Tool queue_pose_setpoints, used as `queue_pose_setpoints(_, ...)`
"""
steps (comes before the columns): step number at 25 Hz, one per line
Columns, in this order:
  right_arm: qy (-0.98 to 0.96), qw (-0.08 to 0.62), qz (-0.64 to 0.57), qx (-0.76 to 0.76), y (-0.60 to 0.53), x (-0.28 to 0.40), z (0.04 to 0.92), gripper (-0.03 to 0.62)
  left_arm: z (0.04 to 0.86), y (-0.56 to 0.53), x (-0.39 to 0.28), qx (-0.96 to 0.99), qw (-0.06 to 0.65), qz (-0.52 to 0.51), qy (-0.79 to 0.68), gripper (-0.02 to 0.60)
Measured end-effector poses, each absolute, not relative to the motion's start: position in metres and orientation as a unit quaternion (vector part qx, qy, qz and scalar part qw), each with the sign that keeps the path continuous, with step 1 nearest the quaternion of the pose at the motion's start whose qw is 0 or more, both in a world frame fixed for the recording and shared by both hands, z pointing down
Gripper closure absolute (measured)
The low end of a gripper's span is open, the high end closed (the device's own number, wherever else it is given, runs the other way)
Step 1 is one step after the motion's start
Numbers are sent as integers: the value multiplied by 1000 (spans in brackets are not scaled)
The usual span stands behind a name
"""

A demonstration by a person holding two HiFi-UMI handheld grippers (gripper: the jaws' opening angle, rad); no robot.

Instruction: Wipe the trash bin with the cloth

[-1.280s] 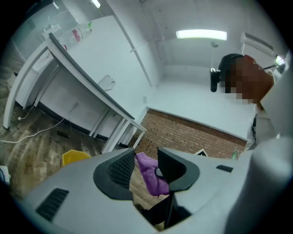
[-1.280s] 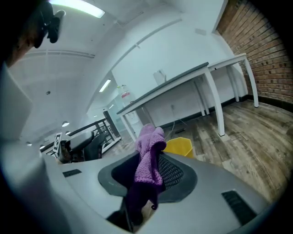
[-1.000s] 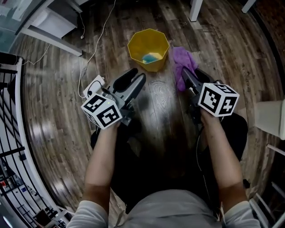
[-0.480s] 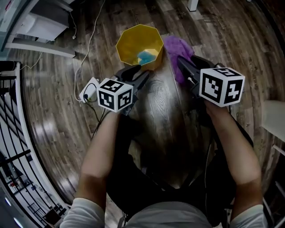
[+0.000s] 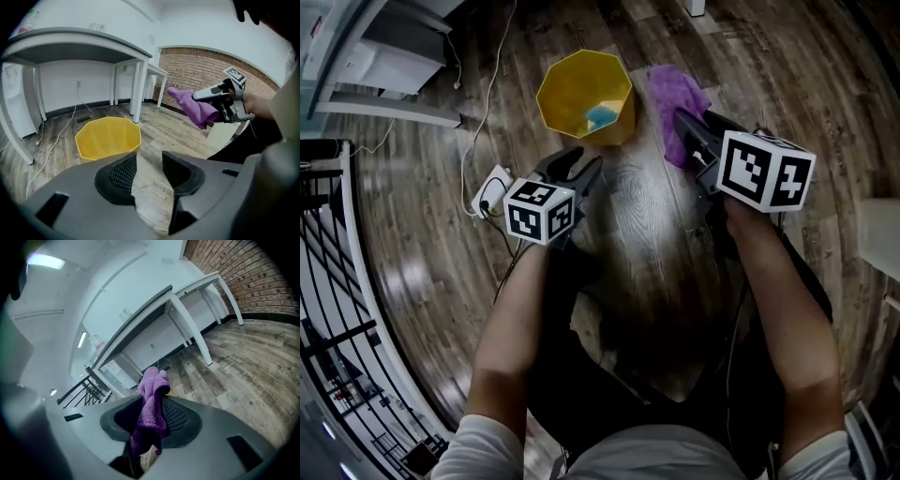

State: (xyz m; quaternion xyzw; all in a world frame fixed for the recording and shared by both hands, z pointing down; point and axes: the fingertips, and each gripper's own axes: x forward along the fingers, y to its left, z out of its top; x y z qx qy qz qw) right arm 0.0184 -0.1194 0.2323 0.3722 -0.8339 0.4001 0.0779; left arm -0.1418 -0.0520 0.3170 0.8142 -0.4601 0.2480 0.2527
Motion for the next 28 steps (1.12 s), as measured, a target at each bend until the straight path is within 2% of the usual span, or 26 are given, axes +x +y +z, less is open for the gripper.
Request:
queue_pose_setpoints(5,-833,70,407,368,-117,17,230,476,333,-80,-151,805,209,308,-463,426)
queue_pose_setpoints(11,-835,66,410,362,-118,15,230,476,372,-111,-144,798,132,436,-396,426)
queue_pose_setpoints(18,-837,71,412,353,-116,12,232,476,408,-115,-145,777,160,483,-371,428)
queue_pose_setpoints(21,-836,72,414,353,-116,11,233,476,408,-115,-147,772,165,489,-371,528)
queue_pose_setpoints(28,-837,81,412,351,-114,9,236,476,406,-84,-131,778,204,481,-349,562)
